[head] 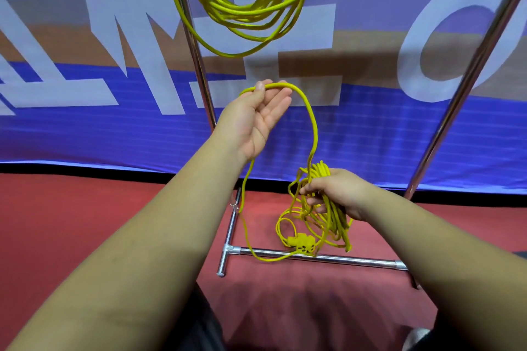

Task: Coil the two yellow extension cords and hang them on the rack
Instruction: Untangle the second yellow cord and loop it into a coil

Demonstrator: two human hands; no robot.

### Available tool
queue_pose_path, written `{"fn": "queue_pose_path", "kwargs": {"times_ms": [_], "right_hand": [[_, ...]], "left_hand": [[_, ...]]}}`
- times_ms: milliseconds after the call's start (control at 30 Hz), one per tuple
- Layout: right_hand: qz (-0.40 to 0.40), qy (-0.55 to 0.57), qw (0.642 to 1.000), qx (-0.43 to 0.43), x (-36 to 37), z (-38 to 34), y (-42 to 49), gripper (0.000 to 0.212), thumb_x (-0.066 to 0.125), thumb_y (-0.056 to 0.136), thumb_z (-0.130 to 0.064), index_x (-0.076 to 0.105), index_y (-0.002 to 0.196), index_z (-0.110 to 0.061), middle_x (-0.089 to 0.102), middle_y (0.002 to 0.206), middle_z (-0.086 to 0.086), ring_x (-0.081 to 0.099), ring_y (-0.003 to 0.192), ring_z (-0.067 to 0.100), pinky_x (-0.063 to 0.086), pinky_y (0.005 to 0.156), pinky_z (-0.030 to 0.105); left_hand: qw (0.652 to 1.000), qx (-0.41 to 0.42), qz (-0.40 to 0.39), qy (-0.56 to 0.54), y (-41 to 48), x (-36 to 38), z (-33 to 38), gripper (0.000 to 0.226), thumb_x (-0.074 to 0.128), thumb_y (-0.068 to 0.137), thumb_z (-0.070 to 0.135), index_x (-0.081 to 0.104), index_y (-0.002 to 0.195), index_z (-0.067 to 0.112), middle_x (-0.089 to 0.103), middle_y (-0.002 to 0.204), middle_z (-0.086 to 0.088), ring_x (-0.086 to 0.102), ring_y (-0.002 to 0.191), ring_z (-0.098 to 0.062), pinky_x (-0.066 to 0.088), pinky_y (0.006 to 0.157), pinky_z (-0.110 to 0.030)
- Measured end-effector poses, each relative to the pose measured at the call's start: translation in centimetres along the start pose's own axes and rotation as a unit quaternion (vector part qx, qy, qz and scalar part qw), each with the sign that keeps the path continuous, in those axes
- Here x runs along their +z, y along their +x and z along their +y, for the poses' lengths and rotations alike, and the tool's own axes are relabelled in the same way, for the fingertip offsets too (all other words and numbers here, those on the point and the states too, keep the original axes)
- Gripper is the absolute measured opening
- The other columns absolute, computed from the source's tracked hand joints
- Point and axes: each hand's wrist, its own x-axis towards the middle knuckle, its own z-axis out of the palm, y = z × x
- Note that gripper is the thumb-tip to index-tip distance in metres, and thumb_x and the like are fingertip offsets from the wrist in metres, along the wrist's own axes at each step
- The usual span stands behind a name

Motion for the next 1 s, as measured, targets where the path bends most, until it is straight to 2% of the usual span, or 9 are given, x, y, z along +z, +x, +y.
{"fn": "queue_pose_path", "kwargs": {"times_ms": [100,200,300,367,467,600,733,900,1000], "right_hand": [[0.001,0.024,1.000,-0.009,0.1,-0.2,-0.3,0.007,0.066,0.096,-0.006,0.072,0.094,-0.007,0.080,0.092,0.011,0.070,0.064,0.017,0.057,0.062,0.035],[0.005,0.036,0.999,-0.021,0.3,-0.7,-0.6,0.006,0.065,0.095,-0.005,0.071,0.095,-0.007,0.077,0.084,0.008,0.062,0.057,0.014,0.054,0.058,0.033],[0.014,0.028,0.999,-0.034,0.3,-1.0,-0.8,0.005,0.067,0.093,-0.006,0.071,0.092,-0.008,0.074,0.076,0.006,0.057,0.054,0.013,0.052,0.059,0.032],[0.025,0.028,0.998,-0.041,0.3,-1.3,-1.0,0.009,0.068,0.091,-0.009,0.074,0.085,-0.009,0.066,0.069,0.008,0.054,0.052,0.014,0.051,0.060,0.032],[0.047,0.050,0.996,-0.060,0.2,-1.9,-1.1,0.015,0.069,0.091,-0.014,0.078,0.079,-0.012,0.064,0.074,0.012,0.054,0.053,0.015,0.053,0.060,0.031],[0.044,0.074,0.993,-0.079,0.0,-2.8,-1.4,0.015,0.068,0.095,-0.015,0.079,0.086,-0.010,0.059,0.065,0.007,0.051,0.052,0.015,0.051,0.056,0.029],[0.018,0.110,0.989,-0.094,0.3,-3.2,-1.9,0.014,0.071,0.098,-0.013,0.077,0.101,-0.001,0.066,0.060,-0.001,0.047,0.050,0.014,0.045,0.052,0.027],[0.006,0.098,0.990,-0.103,0.4,-3.0,-2.1,0.008,0.083,0.089,-0.015,0.079,0.087,-0.008,0.052,0.063,0.009,0.046,0.051,0.018,0.044,0.052,0.029],[0.007,0.082,0.991,-0.105,0.4,-2.7,-1.8,0.017,0.087,0.085,-0.015,0.073,0.093,-0.009,0.050,0.062,0.008,0.047,0.052,0.019,0.046,0.053,0.030]], "left_hand": [[0.999,-0.019,0.041,-0.015,0.4,-0.3,-0.2,0.024,0.045,0.111,0.018,0.059,0.109,-0.002,0.077,0.095,-0.021,0.079,0.083,-0.028,0.066,0.072,-0.036],[0.995,-0.050,0.091,0.008,1.1,-1.4,-0.8,0.052,0.034,0.112,0.042,0.062,0.105,-0.001,0.078,0.099,-0.018,0.079,0.085,-0.028,0.065,0.076,-0.040],[0.987,-0.118,0.099,0.033,1.5,-3.0,-1.6,0.080,0.018,0.108,0.061,0.057,0.128,-0.005,0.076,0.115,-0.021,0.076,0.101,-0.035,0.062,0.085,-0.045],[0.977,-0.174,0.081,0.090,1.3,-3.5,-2.2,0.088,0.021,0.102,0.071,0.048,0.140,-0.004,0.075,0.119,-0.020,0.073,0.108,-0.037,0.059,0.091,-0.046],[0.935,-0.233,0.048,0.263,0.3,-3.1,-4.0,0.070,0.048,0.097,0.067,0.057,0.133,0.008,0.074,0.122,-0.014,0.070,0.111,-0.033,0.055,0.096,-0.044],[0.898,-0.199,0.018,0.392,0.1,-3.3,-7.0,0.006,0.063,0.101,0.020,0.066,0.106,0.020,0.073,0.105,-0.003,0.073,0.085,-0.015,0.056,0.082,-0.030],[0.911,-0.127,0.038,0.390,0.5,-3.4,-6.4,0.012,0.061,0.102,0.015,0.071,0.109,0.015,0.074,0.094,-0.003,0.069,0.081,-0.012,0.058,0.078,-0.028],[0.953,-0.091,0.041,0.285,0.3,-2.2,-4.6,0.013,0.061,0.102,0.013,0.071,0.108,0.007,0.075,0.093,-0.007,0.076,0.081,-0.016,0.063,0.072,-0.028],[0.973,-0.083,0.037,0.214,0.2,-1.4,-3.7,0.013,0.064,0.101,0.012,0.071,0.107,0.003,0.075,0.090,-0.008,0.077,0.081,-0.017,0.062,0.071,-0.026]]}}
